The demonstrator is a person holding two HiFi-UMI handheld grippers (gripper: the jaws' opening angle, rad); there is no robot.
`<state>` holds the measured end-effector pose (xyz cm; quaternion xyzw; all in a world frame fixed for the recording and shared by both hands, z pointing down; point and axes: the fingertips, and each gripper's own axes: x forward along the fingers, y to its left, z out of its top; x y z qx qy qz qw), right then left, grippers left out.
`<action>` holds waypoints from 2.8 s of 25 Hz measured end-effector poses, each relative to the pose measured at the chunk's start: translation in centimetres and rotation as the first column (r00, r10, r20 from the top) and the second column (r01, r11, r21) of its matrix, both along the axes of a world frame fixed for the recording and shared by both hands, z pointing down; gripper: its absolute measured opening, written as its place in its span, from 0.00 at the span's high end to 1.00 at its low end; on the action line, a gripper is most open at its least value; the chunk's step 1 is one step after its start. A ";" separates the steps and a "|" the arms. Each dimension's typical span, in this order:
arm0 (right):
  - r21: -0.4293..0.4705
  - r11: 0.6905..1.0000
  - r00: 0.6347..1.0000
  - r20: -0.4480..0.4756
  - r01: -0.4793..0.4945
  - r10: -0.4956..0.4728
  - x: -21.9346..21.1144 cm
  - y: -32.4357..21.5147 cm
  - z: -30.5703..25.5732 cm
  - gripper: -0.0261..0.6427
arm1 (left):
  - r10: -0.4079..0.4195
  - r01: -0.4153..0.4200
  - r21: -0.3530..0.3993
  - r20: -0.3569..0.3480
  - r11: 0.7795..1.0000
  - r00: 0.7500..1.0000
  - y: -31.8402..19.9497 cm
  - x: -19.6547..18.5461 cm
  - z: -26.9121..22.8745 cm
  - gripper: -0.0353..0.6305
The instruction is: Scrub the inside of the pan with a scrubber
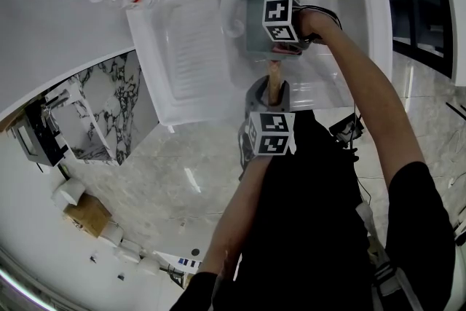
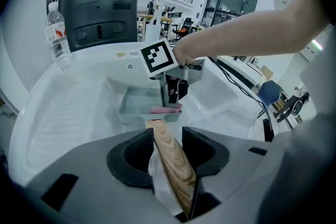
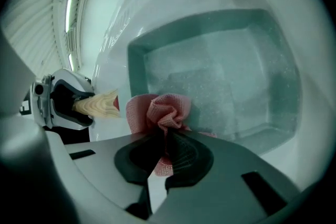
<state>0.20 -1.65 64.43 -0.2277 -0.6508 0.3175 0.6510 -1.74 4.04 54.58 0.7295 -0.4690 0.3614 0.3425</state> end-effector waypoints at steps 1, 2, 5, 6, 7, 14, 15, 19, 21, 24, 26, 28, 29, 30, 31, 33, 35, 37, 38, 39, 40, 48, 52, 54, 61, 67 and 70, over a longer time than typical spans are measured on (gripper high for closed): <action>-0.010 1.000 1.000 -0.013 -0.007 0.007 -0.1 0.1 -0.1 0.91 | 0.000 0.000 0.000 0.000 1.000 1.000 0.0 0.0 0.0 0.68; -0.020 1.000 1.000 -0.023 -0.015 0.014 -0.2 0.2 -0.1 0.91 | -0.001 0.001 -0.001 0.000 1.000 1.000 0.0 -0.1 0.0 0.68; -0.045 0.997 0.998 -0.007 -0.059 0.059 -0.7 0.4 -0.3 0.91 | -0.001 0.001 -0.004 -0.001 1.000 1.000 0.2 0.0 -0.1 0.68; -0.051 0.995 0.996 0.015 -0.089 0.090 -1.1 0.3 -0.4 0.91 | -0.001 0.001 -0.003 0.000 1.000 1.000 0.2 0.0 -0.1 0.68; -0.057 0.990 0.991 0.042 -0.127 0.129 -1.7 0.1 -0.5 0.91 | 0.000 0.000 -0.002 0.000 1.000 1.000 0.1 0.0 -0.1 0.68; -0.055 0.947 0.913 0.256 -0.315 0.319 -6.7 -1.1 -1.6 0.91 | 0.002 -0.002 0.000 0.003 1.000 1.000 0.1 -0.1 0.0 0.68; -0.055 0.943 0.900 0.285 -0.328 0.329 -7.5 -1.2 -1.8 0.91 | 0.002 -0.002 -0.001 0.003 1.000 1.000 0.1 -0.1 -0.1 0.68; -0.028 0.933 0.852 0.399 -0.358 0.338 -9.7 -1.9 -2.2 0.91 | 0.004 -0.004 -0.004 0.004 1.000 1.000 0.1 -0.1 -0.1 0.68; 0.009 0.933 0.833 0.452 -0.361 0.318 -10.5 -2.4 -2.2 0.91 | 0.006 -0.006 -0.003 0.005 1.000 1.000 0.1 -0.1 -0.1 0.68; 0.089 0.916 0.810 0.506 -0.392 0.298 -10.8 -4.1 -1.4 0.91 | 0.006 -0.006 -0.003 0.004 1.000 1.000 0.1 -0.1 -0.1 0.68; 0.188 0.880 0.797 0.535 -0.436 0.280 -10.8 -6.1 -0.4 0.91 | 0.007 -0.007 -0.003 0.004 1.000 1.000 0.1 -0.1 -0.1 0.68; 0.300 0.830 0.790 0.562 -0.470 0.244 -10.8 -8.1 0.8 0.91 | 0.008 -0.008 -0.002 0.006 1.000 1.000 0.1 -0.2 -0.1 0.68; 0.355 0.803 0.792 0.570 -0.479 0.220 -10.8 -9.0 1.2 0.91 | 0.008 -0.008 -0.001 0.007 1.000 1.000 0.1 -0.2 0.0 0.68; 0.411 0.776 0.800 0.569 -0.478 0.192 -10.8 -9.8 1.6 0.91 | 0.009 -0.009 0.000 0.008 1.000 1.000 0.1 -0.2 0.0 0.68; 0.471 0.749 0.816 0.556 -0.466 0.158 -10.7 -10.7 1.9 0.91 | 0.009 -0.009 0.002 0.009 1.000 1.000 0.1 -0.2 0.0 0.68; 0.600 0.686 0.859 0.507 -0.411 0.070 -10.5 -12.3 2.5 0.91 | 0.009 -0.009 0.002 0.008 1.000 1.000 0.0 -0.1 0.0 0.68; 0.710 0.621 0.897 0.441 -0.331 -0.027 -10.3 -13.5 3.3 0.91 | 0.009 -0.009 0.001 0.008 1.000 1.000 0.1 -0.1 0.0 0.68; 0.772 0.580 0.915 0.388 -0.260 -0.106 -10.0 -14.2 3.8 0.91 | 0.009 -0.009 0.000 0.007 1.000 1.000 0.1 -0.1 0.0 0.68; 0.792 0.565 0.919 0.369 -0.233 -0.139 -9.9 -14.3 3.9 0.91 | 0.008 -0.008 0.001 0.007 1.000 1.000 0.1 -0.1 0.0 0.68; 0.811 0.548 0.922 0.348 -0.206 -0.169 -9.7 -14.3 4.0 0.91 | 0.008 -0.008 0.001 0.007 1.000 1.000 0.0 -0.1 0.0 0.68; 0.829 0.529 0.926 0.325 -0.181 -0.193 -9.4 -14.3 4.0 0.91 | 0.008 -0.008 0.002 0.008 1.000 1.000 0.0 -0.1 0.1 0.68; 0.640 0.719 0.873 0.478 -0.269 -0.099 -7.4 -8.3 1.5 0.92 | 0.014 -0.014 0.013 0.019 1.000 1.000 0.2 -0.2 -0.1 0.68; 0.590 0.776 0.817 0.549 -0.225 -0.180 -7.8 -4.4 -0.5 0.91 | 0.014 -0.014 0.017 0.020 1.000 1.000 0.1 -0.1 0.0 0.68; 0.540 0.817 0.793 0.580 -0.203 -0.186 -7.9 -2.7 -1.2 0.91 | 0.012 -0.012 0.017 0.020 1.000 1.000 0.1 -0.1 0.0 0.68; 0.387 0.922 0.812 0.537 0.003 -0.228 -4.2 -1.0 -0.9 0.91 | 0.012 -0.012 0.017 0.018 1.000 1.000 0.2 -0.1 0.1 0.68; 0.592 0.780 0.853 0.499 -0.203 -0.157 -4.9 -7.2 1.7 0.91 | 0.012 -0.013 0.018 0.020 1.000 1.000 0.1 -0.1 -0.1 0.68; 0.713 0.660 0.881 0.443 -0.236 -0.164 -5.0 -10.4 3.1 0.91 | 0.013 -0.013 0.019 0.018 1.000 1.000 0.0 -0.1 -0.1 0.68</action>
